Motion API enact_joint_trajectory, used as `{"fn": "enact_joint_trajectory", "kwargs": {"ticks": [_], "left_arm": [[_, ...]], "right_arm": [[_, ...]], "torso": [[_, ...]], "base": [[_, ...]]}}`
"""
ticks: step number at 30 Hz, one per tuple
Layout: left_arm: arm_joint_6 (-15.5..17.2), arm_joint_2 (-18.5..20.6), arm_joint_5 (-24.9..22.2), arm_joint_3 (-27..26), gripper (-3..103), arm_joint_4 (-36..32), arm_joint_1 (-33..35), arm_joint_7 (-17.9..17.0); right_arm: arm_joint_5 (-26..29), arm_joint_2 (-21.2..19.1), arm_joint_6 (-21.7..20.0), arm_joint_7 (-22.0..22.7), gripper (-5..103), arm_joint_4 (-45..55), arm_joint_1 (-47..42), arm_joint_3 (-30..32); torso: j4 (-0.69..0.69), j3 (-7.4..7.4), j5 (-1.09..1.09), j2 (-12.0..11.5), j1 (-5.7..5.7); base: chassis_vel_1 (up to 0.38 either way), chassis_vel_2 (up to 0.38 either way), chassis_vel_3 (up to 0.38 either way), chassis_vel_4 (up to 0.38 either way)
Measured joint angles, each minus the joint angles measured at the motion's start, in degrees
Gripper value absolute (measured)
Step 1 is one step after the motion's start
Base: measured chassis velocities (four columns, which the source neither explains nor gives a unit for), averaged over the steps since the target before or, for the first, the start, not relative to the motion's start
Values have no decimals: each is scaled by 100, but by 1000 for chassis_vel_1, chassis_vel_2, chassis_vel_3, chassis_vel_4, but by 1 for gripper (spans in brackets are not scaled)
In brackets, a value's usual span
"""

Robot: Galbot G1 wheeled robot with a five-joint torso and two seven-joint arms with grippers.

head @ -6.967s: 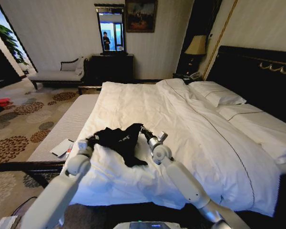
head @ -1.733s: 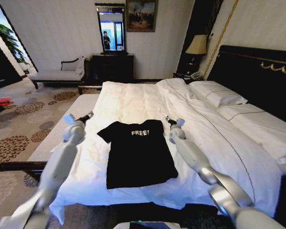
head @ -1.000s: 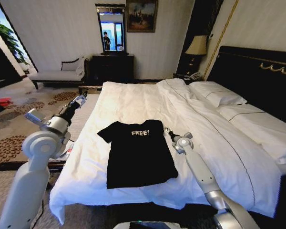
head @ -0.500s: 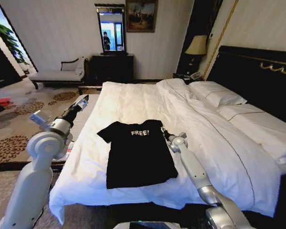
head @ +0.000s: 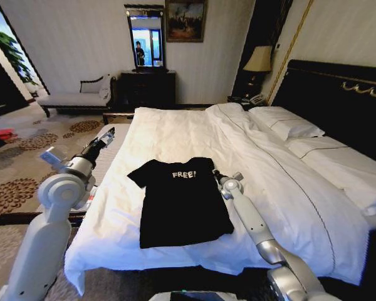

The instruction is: Fold the clothes on the bed.

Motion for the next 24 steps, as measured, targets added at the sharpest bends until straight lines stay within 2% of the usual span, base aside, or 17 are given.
{"fn": "enact_joint_trajectory", "kwargs": {"ticks": [1, 4, 6, 15, 24], "left_arm": [[0, 2, 0, -1, 100, 0, 2, -2], [0, 28, 0, -18, 100, -1, 12, -11], [0, 33, 1, -24, 100, -2, 16, -14], [0, 35, 24, -29, 100, 2, 42, -22], [0, 18, 51, -39, 100, 11, 67, -22]], "right_arm": [[0, -4, 0, 0, 16, 4, 4, -3], [2, -32, 0, 6, 2, 61, 10, -15], [2, -41, 0, 7, 0, 81, 10, -19], [-213, -217, 135, -104, 0, 96, 203, -152], [-553, -366, 151, -331, 0, -886, 951, -628]], "torso": [[0, 0, 0, 0, 0], [0, 0, 0, 0, 0], [0, 0, 0, 0, 0], [1, 0, 0, 0, 0], [1, 0, 1, 0, 0]], "base": [[0, 0, 0, 0], [0, 0, 0, 0], [0, 0, 0, 0], [0, 0, 0, 0], [0, 0, 0, 0]]}}
